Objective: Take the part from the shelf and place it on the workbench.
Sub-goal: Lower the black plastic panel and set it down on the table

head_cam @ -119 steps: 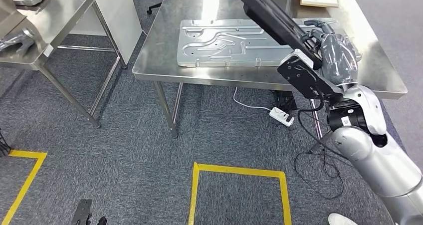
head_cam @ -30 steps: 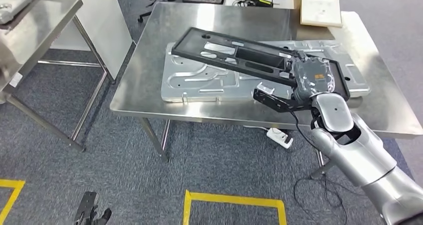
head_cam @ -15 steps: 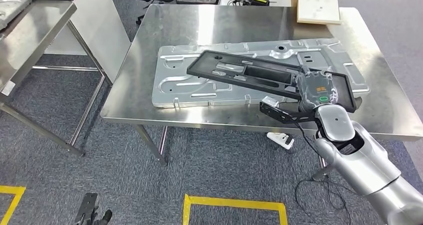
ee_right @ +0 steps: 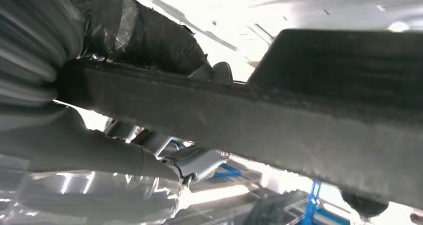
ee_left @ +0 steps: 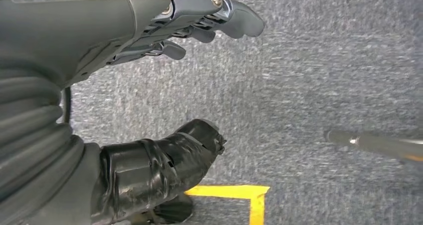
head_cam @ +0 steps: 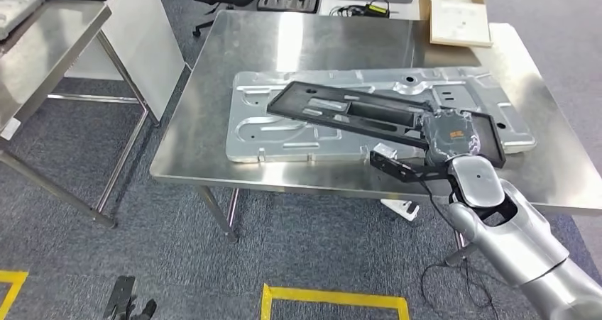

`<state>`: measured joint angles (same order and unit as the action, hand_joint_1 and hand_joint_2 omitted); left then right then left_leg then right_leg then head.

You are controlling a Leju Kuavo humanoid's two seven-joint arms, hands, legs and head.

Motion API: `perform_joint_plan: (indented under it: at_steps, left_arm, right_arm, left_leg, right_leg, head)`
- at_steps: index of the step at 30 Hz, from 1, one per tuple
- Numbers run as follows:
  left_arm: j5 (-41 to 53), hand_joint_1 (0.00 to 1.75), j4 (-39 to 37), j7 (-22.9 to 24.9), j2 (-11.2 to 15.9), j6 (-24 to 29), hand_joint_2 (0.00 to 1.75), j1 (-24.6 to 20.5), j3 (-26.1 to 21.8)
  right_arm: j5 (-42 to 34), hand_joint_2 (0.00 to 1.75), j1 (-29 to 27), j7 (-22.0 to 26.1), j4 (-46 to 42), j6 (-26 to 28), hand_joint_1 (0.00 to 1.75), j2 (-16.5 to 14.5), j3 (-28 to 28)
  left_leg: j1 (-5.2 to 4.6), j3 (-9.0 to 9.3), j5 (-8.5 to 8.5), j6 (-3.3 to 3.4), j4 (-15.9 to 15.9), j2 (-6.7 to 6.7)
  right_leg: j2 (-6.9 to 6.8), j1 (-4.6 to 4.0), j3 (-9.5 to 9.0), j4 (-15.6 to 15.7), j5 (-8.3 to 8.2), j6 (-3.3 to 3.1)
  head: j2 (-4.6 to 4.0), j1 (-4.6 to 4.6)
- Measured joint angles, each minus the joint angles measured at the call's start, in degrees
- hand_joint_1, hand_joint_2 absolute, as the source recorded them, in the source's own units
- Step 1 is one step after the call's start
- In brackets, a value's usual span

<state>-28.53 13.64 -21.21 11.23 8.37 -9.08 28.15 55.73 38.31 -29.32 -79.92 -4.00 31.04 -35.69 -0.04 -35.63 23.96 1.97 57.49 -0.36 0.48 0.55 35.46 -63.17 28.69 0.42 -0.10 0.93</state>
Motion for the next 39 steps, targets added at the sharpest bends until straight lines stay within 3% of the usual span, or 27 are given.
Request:
perform_joint_plan:
  at_steps: [2,3,4,5,7,9,14,17,19,20,21,22,24,28,30,33,34,35,36,38,39]
  left_arm:
    - [-0.2,0.0,0.0,0.0,0.0,0.1,1.75,0.0,0.0]
    - [-0.3,0.0,0.0,0.0,0.0,0.1,1.75,0.0,0.0]
    - [-0.4,0.0,0.0,0.0,0.1,0.1,1.75,0.1,0.0]
    - [-0.6,0.0,0.0,0.0,0.1,0.0,1.75,0.1,0.0]
    - [-1.0,0.0,0.0,-0.1,0.3,-0.4,1.75,0.2,0.0]
    - [-1.4,0.0,0.0,-0.3,0.6,-0.8,1.75,0.3,0.0]
    - [-1.5,0.0,0.0,-0.7,1.1,-1.5,1.75,0.3,0.0]
    - [-1.5,0.0,0.0,-0.8,1.3,-2.0,1.75,0.2,0.0]
    - [-1.6,0.0,0.0,-0.8,1.2,-2.3,1.75,0.4,0.0]
    - [-1.5,0.0,0.0,-0.8,1.2,-2.5,1.75,0.5,0.0]
    - [-1.6,0.0,0.0,-0.8,1.2,-2.5,1.75,0.5,0.0]
    - [-1.6,0.0,0.0,-0.8,1.3,-2.6,1.75,0.5,0.0]
    - [-1.6,0.0,0.0,-0.8,1.3,-2.6,1.75,0.3,0.0]
    - [-1.6,0.0,0.0,-0.8,1.5,-2.8,1.75,0.2,0.0]
    - [-1.9,0.0,0.0,-0.6,1.6,-3.2,1.75,0.1,0.0]
    - [-3.0,0.0,0.0,0.1,1.5,-4.3,1.75,0.0,-0.2]
    - [-3.5,0.0,0.0,0.1,1.5,-4.9,1.75,0.1,-0.3]
    - [-3.8,0.0,0.0,0.1,1.4,-5.5,1.75,0.2,-0.5]
    - [-3.9,0.0,0.0,0.0,1.4,-6.0,1.75,0.4,-0.6]
    - [-4.1,0.0,0.0,-0.3,1.3,-6.9,1.75,0.5,-0.7]
    - [-4.1,0.0,0.0,-0.4,1.4,-7.2,1.75,0.5,-0.8]
  right_arm:
    - [-0.3,1.75,-0.3,0.0,0.0,0.0,1.75,0.0,0.2]
    - [-0.4,1.75,-0.6,-0.1,0.1,0.0,1.75,0.0,0.3]
    - [-0.6,1.75,-1.0,-0.1,0.1,0.0,1.75,0.1,0.5]
    - [-0.6,1.75,-1.3,-0.2,0.2,0.0,1.75,0.2,0.6]
    - [-0.8,1.75,-1.8,-0.2,0.3,0.2,1.75,0.6,1.0]
    - [-1.3,1.75,-2.2,-0.2,0.5,0.5,1.75,1.0,1.5]
    - [-1.7,1.75,-4.3,-0.4,1.3,1.3,1.75,2.0,2.9]
    - [-1.7,1.75,-5.4,-0.4,2.3,1.5,1.75,2.6,3.6]
    - [-1.7,1.75,-6.2,-0.4,3.0,1.6,1.75,2.9,4.1]
    - [-1.7,1.75,-6.6,-0.4,3.3,1.6,1.75,3.0,4.3]
    - [-1.7,1.75,-6.9,-0.4,3.7,1.6,1.75,3.2,4.5]
    - [-1.7,1.75,-7.1,-0.4,3.9,1.6,1.75,3.3,4.6]
    - [-1.7,1.75,-7.1,-0.4,4.3,1.7,1.75,3.5,4.9]
    - [-1.7,1.75,-7.3,-0.4,4.9,1.9,1.75,3.6,5.6]
    - [-1.7,1.75,-7.6,-0.4,5.3,1.9,1.75,3.7,5.8]
    - [-1.8,1.75,-8.0,-0.5,6.0,1.9,1.75,3.8,6.2]
    - [-2.0,1.75,-8.3,-0.5,6.2,1.9,1.75,3.8,6.4]
    - [-2.1,1.75,-8.7,-0.6,6.4,1.9,1.75,3.8,6.5]
    - [-2.2,1.75,-9.0,-0.6,6.6,2.0,1.75,3.8,6.7]
    - [-2.4,1.75,-9.4,-0.6,6.9,2.0,1.75,3.9,7.0]
    - [-2.5,1.31,-9.5,-0.6,7.0,2.1,1.31,3.9,7.2]
  left_leg:
    - [-0.13,0.4,0.39,0.54,0.0,0.02]
    - [-0.19,0.57,0.6,0.69,0.0,0.03]
    - [-0.23,0.77,0.84,0.76,0.1,0.01]
    - [-0.24,0.98,1.13,0.74,0.3,-0.03]
    - [-0.24,1.37,1.93,0.5,0.8,-0.13]
    - [-0.41,1.31,2.67,0.03,1.5,-0.23]
    - [-0.43,0.82,4.02,-1.18,2.8,-0.15]
    - [-0.2,-3.62,7.54,-1.9,11.3,-0.02]
    - [-0.01,-6.97,7.95,-2.2,16.1,-0.02]
    - [0.07,-7.42,6.75,-2.25,15.9,-0.01]
    - [0.13,-6.91,4.69,-2.2,13.7,-0.01]
    - [0.14,-5.52,2.26,-2.02,10.0,-0.02]
    - [-0.03,-2.65,-0.32,-1.57,3.4,-0.05]
    - [-0.45,-0.9,0.08,-0.67,0.6,-0.11]
    - [-0.21,0.22,0.05,-0.16,-0.4,-0.1]
    - [-0.14,1.09,0.58,0.55,-0.6,-0.08]
    - [-0.13,1.21,0.86,0.63,-0.4,-0.08]
    - [-0.1,1.36,1.24,0.63,-0.2,-0.09]
    - [-0.04,1.56,1.68,0.53,0.1,-0.11]
    - [0.14,1.94,2.86,0.15,1.2,-0.14]
    - [0.06,1.92,3.44,-0.17,1.8,-0.17]
  right_leg:
    - [-0.06,0.01,3.97,-7.2,2.67,0.05]
    - [-0.07,0.01,5.9,-10.2,3.3,0.06]
    - [-0.07,0.03,7.06,-11.5,2.93,0.06]
    - [-0.08,0.04,7.16,-10.6,1.48,0.02]
    - [-0.15,0.07,4.92,-4.3,-2.71,-0.16]
    - [-0.18,-0.06,2.44,1.2,-4.63,-0.39]
    - [0.05,-0.07,1.24,3.1,-4.11,-1.49]
    - [0.0,0.01,0.39,3.4,-3.67,-2.18]
    - [0.02,-0.05,-0.09,3.4,-3.23,-2.31]
    - [0.05,-0.06,-0.38,3.4,-3.0,-2.31]
    - [0.09,-0.06,-0.75,3.4,-2.73,-2.27]
    - [0.13,-0.05,-1.13,3.4,-2.46,-2.21]
    - [0.25,-0.07,-1.57,3.6,-2.02,-1.93]
    - [0.35,0.16,-1.82,3.9,-1.54,-0.73]
    - [0.19,0.17,-1.24,1.8,-0.32,-0.25]
    - [0.07,0.16,4.3,-8.0,3.44,0.11]
    - [0.07,0.21,6.1,-10.5,3.75,0.24]
    - [0.06,0.31,7.08,-11.2,3.02,0.39]
    - [0.04,0.48,7.0,-9.8,1.24,0.54]
    - [-0.06,0.88,4.88,-3.5,-3.0,0.87]
    - [-0.11,0.95,3.71,-0.9,-4.08,0.97]
  head:
    - [-0.01,-0.01]
    - [-0.01,0.0]
    - [-0.01,0.0]
    - [-0.01,-0.01]
    - [-0.01,-0.02]
    - [-0.01,0.02]
    - [-0.01,0.19]
    - [-0.01,0.4]
    - [-0.01,0.39]
    - [-0.01,0.38]
    - [-0.01,0.38]
    - [-0.01,0.38]
    - [-0.01,0.37]
    - [0.0,0.3]
    - [0.0,0.2]
    - [-0.01,0.08]
    - [-0.01,0.07]
    - [-0.01,0.07]
    - [-0.01,0.07]
    - [-0.01,0.06]
    - [-0.01,0.03]
